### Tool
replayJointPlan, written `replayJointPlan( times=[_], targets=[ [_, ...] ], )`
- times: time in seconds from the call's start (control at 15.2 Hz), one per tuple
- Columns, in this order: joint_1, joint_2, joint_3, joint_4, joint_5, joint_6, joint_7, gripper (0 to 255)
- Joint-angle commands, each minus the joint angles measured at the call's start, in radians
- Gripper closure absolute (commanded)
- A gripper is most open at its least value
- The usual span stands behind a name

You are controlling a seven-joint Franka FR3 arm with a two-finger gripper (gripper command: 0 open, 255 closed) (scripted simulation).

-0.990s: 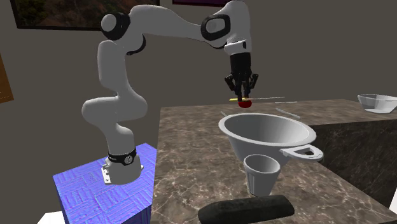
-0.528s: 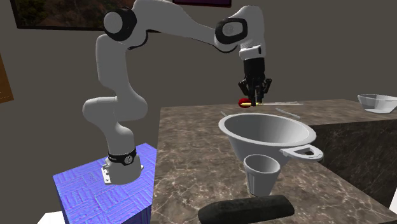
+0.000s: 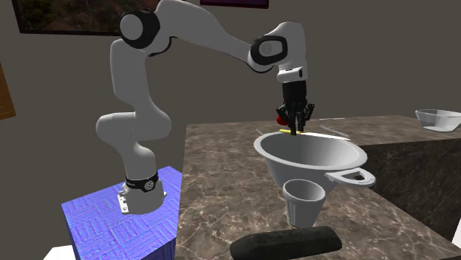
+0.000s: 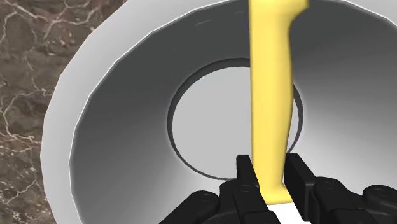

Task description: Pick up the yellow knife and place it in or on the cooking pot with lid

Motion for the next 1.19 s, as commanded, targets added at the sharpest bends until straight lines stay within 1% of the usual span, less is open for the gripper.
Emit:
replayJointPlan(
  times=[0.0,0.13,0.66,0.73,1.06,1.12],
  targets=[
    [0.000,0.016,0.007,-0.021,-0.020,0.025,0.017,255],
    [0.000,0.038,0.014,-0.041,-0.047,0.049,0.038,255],
    [0.001,0.038,0.013,-0.041,-0.047,0.049,0.038,255],
    [0.001,0.038,0.013,-0.041,-0.047,0.049,0.038,0],
    [0.001,0.038,0.013,-0.041,-0.047,0.049,0.038,0],
    [-0.004,-0.004,0.006,-0.024,0.003,0.023,0.003,0]
  ],
)
